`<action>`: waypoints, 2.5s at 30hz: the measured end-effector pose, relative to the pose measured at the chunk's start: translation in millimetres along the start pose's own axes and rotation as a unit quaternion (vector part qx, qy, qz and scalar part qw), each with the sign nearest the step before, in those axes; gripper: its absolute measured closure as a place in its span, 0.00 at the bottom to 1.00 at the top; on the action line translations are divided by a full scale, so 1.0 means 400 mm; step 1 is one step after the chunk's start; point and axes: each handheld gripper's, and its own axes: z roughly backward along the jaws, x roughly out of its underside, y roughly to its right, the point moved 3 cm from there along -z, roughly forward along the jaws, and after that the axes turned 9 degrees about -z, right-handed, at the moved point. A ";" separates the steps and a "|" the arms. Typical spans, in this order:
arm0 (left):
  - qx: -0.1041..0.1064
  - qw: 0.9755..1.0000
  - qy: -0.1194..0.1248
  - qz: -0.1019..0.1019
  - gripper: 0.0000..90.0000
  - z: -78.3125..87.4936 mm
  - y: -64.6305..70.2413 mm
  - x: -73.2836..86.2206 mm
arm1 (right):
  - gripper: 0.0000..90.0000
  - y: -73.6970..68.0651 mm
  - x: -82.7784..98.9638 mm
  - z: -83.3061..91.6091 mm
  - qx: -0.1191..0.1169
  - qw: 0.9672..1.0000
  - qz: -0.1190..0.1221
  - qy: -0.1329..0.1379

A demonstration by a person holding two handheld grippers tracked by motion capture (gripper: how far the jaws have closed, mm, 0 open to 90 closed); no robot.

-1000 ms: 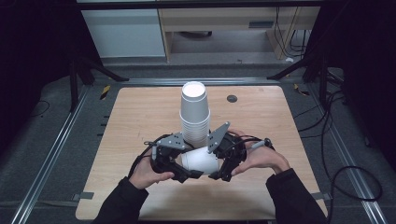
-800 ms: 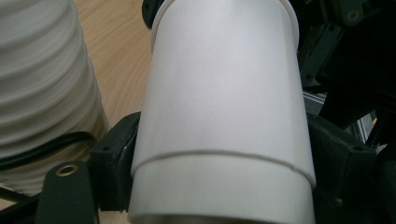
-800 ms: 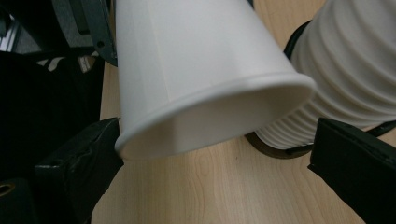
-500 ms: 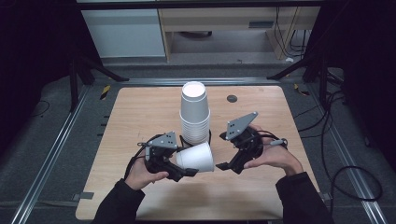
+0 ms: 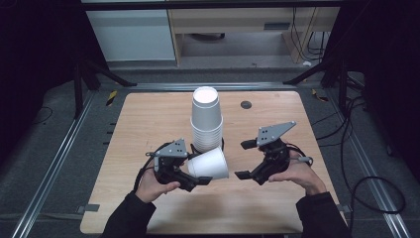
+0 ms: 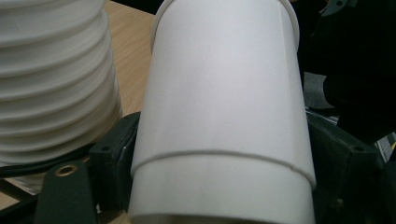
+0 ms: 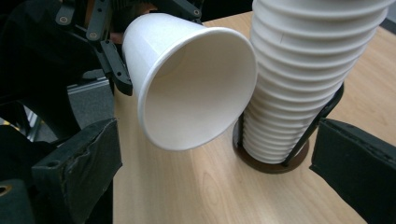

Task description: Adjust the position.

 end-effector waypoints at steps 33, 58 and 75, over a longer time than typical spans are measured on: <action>0.027 0.999 0.032 -0.031 0.22 -0.035 0.039 -0.036 | 0.03 -0.014 0.027 -0.058 -0.069 0.997 -0.021 0.030; 0.040 0.998 0.026 -0.044 0.23 -0.040 0.048 -0.050 | 0.11 -0.021 0.032 -0.072 -0.109 0.994 -0.016 0.024; 0.043 0.998 0.024 -0.041 0.23 -0.039 0.046 -0.046 | 0.13 -0.023 0.030 -0.070 -0.107 0.994 -0.013 0.019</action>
